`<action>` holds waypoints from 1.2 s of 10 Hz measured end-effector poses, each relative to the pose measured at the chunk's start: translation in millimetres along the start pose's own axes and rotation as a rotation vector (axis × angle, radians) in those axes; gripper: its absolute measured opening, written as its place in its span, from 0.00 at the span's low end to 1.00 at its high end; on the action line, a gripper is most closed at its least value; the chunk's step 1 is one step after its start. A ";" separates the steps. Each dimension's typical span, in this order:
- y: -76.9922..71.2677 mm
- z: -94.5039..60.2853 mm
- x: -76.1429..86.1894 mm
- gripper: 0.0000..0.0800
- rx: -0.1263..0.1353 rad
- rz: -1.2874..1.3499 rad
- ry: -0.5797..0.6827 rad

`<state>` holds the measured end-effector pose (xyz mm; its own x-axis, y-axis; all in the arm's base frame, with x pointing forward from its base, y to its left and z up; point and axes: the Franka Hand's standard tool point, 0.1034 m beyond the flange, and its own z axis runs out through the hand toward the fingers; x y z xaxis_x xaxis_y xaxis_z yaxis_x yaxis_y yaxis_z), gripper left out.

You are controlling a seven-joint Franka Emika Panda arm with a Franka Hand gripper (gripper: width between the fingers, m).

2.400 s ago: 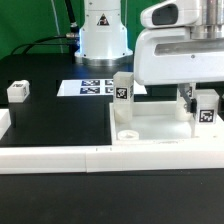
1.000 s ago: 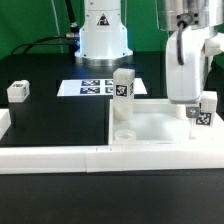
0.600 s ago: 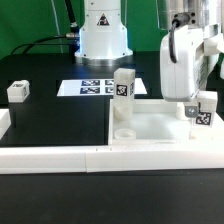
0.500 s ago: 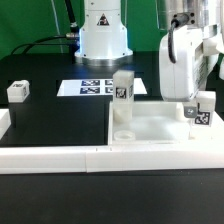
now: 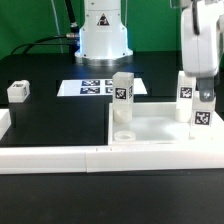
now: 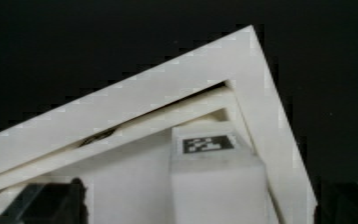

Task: Assemble square table

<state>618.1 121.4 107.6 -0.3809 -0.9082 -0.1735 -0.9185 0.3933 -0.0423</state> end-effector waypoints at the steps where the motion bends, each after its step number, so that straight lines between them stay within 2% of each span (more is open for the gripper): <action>1: -2.9 -8.1 0.1 0.81 0.009 -0.006 -0.007; 6: -3.1 -5.7 2.8 0.81 0.007 -0.006 -0.002; 8: -3.9 -6.1 6.6 0.81 0.011 -0.086 -0.001; 9: -3.1 -11.2 26.8 0.81 0.030 -0.194 0.000; 10: 0.7 -18.2 50.9 0.81 0.036 -0.309 0.011; 11: -1.5 -26.9 69.8 0.81 0.039 -0.427 0.015; 12: -11.6 -40.1 93.0 0.81 0.055 -0.518 0.021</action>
Offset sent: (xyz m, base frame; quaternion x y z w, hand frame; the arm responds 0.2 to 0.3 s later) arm 0.0000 0.0000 0.0000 0.0000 0.0000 0.0000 1.0000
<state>589.1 26.6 131.4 0.1193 -0.9882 -0.0962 -0.9804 -0.1019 -0.1688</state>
